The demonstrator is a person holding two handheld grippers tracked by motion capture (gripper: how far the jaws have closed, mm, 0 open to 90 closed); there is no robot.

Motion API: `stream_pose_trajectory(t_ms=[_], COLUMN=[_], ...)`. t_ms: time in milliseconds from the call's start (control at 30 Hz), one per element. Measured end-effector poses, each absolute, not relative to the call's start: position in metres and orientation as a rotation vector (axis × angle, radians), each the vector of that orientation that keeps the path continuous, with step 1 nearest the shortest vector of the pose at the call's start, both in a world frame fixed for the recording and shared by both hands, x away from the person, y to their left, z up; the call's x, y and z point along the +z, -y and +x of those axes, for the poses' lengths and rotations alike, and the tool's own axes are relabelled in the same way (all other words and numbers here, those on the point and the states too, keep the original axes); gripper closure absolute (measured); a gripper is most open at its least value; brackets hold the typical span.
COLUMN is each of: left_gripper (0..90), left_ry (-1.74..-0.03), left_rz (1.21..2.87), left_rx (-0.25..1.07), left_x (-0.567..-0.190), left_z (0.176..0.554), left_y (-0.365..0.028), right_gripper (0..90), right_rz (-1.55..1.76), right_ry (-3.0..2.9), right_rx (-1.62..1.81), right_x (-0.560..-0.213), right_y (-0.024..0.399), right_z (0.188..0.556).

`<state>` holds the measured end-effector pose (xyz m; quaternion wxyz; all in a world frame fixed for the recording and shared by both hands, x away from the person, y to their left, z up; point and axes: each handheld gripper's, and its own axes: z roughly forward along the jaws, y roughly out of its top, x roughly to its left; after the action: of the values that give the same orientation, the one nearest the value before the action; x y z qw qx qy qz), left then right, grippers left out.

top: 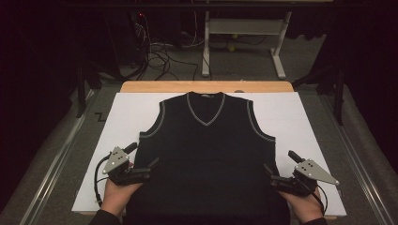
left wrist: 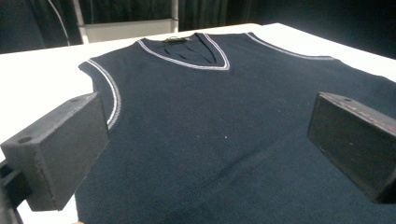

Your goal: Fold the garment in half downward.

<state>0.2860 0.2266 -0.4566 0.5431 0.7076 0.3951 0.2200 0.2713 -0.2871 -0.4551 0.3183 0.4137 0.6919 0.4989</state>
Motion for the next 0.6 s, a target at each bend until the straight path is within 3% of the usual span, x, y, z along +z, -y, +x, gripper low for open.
stream_pose_trajectory(t_ms=[600], left_gripper=[0.0], left_ry=[-0.947], left_rz=[1.686], left_rx=[0.507], left_x=[-0.4593], left_z=[0.2876], left_y=[-0.2281], right_gripper=[0.1], right_rz=[1.086], right_ry=[-1.804], right_rx=[1.319], right_x=[-0.4543], right_y=[0.2901], right_z=[0.2677])
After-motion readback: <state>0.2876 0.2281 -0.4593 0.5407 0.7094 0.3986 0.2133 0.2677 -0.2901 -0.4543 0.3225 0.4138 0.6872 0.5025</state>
